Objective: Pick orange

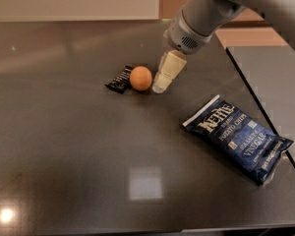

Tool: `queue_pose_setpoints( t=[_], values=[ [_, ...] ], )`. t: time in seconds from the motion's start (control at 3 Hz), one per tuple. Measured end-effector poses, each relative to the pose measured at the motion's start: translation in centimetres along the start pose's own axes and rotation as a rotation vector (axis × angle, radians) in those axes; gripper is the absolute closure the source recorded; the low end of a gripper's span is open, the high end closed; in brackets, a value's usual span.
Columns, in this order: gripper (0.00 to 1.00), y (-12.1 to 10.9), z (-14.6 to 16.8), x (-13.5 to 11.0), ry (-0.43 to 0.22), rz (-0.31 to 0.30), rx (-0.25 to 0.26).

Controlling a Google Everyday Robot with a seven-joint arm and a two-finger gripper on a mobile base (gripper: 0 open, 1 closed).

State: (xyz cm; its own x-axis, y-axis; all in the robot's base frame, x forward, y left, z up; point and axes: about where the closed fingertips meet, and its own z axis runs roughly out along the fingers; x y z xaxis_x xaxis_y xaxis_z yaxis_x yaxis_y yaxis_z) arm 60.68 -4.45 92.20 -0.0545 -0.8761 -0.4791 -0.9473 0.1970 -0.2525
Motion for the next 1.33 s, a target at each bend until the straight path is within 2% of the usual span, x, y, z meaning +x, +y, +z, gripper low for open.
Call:
queue_pose_setpoints(
  t=[0.67, 1.33],
  values=[
    [0.00, -1.6, 5.2, -0.7, -0.002, 0.023, -0.070],
    [0.00, -1.6, 8.4, -0.8, 0.006, 0.041, -0.132]
  ],
)
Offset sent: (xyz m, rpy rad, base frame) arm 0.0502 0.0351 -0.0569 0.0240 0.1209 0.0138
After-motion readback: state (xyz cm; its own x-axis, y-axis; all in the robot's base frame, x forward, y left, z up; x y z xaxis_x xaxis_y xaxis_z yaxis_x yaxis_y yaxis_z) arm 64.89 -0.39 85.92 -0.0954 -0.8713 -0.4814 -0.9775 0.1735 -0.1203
